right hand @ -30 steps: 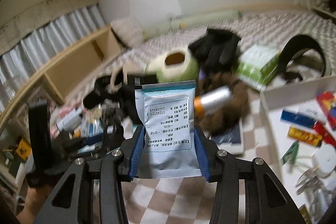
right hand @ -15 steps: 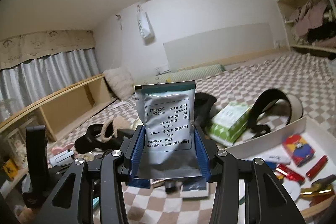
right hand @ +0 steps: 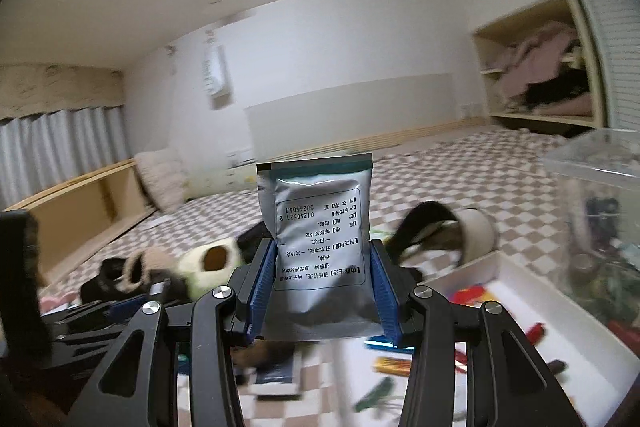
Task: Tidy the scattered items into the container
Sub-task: 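Carry the paper sachet and black round tin over the white tray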
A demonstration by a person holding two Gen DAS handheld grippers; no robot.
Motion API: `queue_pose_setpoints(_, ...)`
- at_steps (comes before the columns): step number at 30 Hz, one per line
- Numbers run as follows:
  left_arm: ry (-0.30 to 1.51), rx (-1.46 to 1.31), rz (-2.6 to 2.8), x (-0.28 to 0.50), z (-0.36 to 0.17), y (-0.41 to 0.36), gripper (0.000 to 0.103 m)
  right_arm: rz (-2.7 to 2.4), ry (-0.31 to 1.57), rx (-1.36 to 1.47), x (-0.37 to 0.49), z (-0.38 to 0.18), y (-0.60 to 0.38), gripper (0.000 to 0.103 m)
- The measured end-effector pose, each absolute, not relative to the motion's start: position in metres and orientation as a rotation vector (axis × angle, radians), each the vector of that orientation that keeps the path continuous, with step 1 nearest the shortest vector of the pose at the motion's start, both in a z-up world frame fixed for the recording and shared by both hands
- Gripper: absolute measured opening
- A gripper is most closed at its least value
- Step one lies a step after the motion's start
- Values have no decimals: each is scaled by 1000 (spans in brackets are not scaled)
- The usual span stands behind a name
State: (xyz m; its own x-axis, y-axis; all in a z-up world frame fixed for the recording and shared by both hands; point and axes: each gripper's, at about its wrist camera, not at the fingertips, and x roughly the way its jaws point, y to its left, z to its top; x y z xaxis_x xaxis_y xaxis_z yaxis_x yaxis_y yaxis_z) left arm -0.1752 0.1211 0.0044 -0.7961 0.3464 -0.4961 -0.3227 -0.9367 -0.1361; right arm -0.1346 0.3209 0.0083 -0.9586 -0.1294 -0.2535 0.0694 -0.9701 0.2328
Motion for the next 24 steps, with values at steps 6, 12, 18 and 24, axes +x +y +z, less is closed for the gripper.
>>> queue_pose_setpoints(6,-22,-746,2627,-179,4,153,50,-3080,-536,473,-137,-2,373,47)
queue_pose_setpoints(12,-16,-780,2548,-185,-2,181,50,-3094,-698,609,-142,-17,402,47)
queue_pose_setpoints(18,20,-802,2496,-189,-6,207,50,-3017,-808,836,-159,-41,414,47)
queue_pose_setpoints(24,62,-832,2463,-197,-13,228,50,-2953,-905,997,-166,-63,425,47)
